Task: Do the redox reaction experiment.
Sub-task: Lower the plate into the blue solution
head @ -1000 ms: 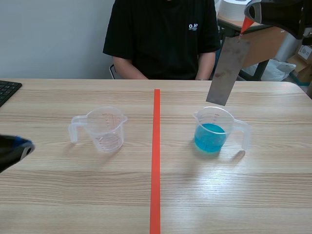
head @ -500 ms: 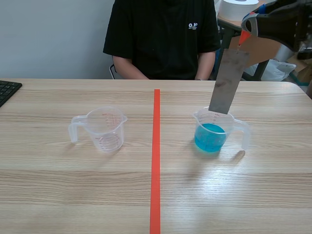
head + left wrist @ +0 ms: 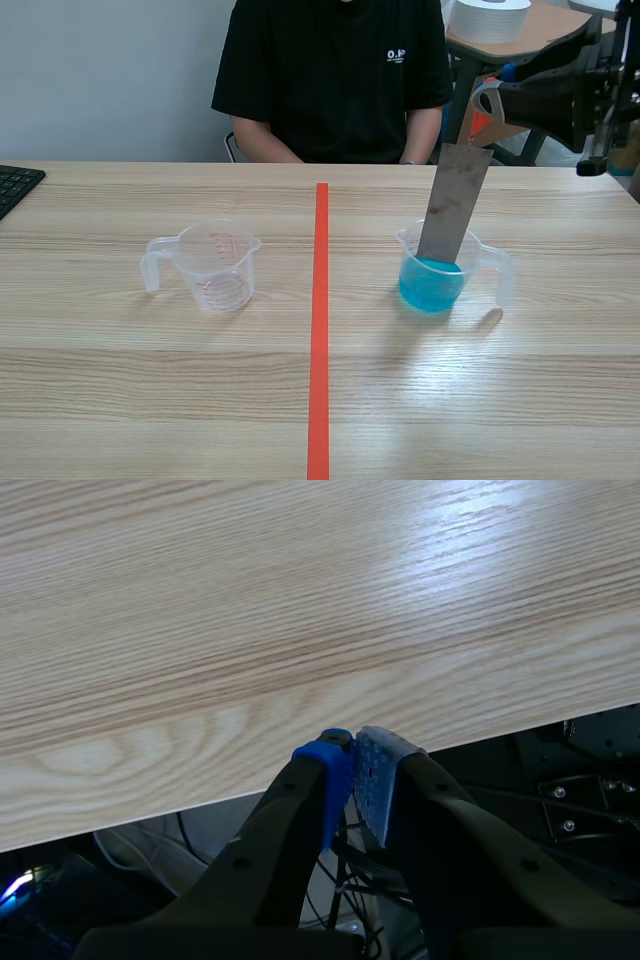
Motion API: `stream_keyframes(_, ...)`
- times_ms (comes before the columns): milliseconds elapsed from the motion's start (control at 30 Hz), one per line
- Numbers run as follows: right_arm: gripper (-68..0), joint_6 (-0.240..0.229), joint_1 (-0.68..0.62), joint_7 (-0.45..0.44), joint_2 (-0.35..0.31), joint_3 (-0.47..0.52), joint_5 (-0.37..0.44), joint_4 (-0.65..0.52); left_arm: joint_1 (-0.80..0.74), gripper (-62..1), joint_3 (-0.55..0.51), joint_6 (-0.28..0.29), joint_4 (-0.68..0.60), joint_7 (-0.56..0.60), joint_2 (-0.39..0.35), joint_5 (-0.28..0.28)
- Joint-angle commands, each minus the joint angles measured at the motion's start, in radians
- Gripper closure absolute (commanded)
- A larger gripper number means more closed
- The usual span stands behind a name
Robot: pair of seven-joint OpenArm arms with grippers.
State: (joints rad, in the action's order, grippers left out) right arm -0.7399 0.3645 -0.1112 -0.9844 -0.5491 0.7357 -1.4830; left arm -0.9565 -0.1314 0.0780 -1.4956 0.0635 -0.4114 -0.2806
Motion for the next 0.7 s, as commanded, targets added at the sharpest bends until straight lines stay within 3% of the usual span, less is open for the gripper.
stream_keyframes(0, -1.7, -0.006, 0.008, -0.017, 0.005, 0.021, -0.012, -0.011, -0.013, -4.9, 0.003, -0.002, -0.007, 0.011, 0.008, -0.006)
stream_keyframes(667, -1.7, -0.006, 0.0, -0.019, 0.161, 0.021, -0.166, 0.194, -0.012, -4.9, 0.004, -0.006, -0.005, 0.022, 0.015, -0.006)
